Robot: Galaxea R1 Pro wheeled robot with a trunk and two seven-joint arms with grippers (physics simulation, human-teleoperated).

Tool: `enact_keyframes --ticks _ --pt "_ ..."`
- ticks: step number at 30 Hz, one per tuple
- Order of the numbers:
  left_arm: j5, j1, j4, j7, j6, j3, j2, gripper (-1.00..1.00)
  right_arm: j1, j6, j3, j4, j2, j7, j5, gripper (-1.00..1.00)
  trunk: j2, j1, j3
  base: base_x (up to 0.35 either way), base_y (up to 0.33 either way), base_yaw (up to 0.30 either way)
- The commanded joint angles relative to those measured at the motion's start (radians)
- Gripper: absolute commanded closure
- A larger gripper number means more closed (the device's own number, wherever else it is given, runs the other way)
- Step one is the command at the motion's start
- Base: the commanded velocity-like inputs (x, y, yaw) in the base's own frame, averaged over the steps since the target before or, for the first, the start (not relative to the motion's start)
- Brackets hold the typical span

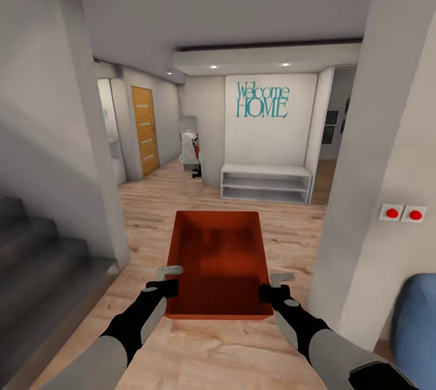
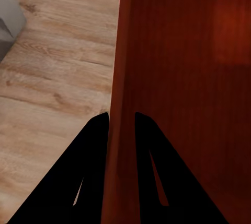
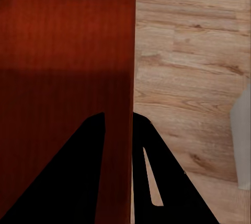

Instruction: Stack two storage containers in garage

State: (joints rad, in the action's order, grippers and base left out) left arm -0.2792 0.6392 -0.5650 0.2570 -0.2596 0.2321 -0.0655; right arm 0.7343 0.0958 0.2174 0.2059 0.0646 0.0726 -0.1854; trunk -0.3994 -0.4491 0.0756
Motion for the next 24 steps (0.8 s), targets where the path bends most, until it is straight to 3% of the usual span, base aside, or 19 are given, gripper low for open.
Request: enact_keyframes --ticks 1,24 --pt "-0.064 0.000 -0.003 0.011 -0.004 -0.069 0.001 1.00 0.000 0.002 -0.018 0.003 0.000 -0.002 -0.010 1.00 -0.001 -0.001 0.000 0.323 0.000 0.000" --pt "-0.064 0.001 -0.003 0.011 -0.004 -0.069 0.002 1.00 0.000 0.003 -0.017 0.003 0.001 -0.003 -0.006 1.00 -0.001 -0.001 0.000 0.323 0.000 0.000"
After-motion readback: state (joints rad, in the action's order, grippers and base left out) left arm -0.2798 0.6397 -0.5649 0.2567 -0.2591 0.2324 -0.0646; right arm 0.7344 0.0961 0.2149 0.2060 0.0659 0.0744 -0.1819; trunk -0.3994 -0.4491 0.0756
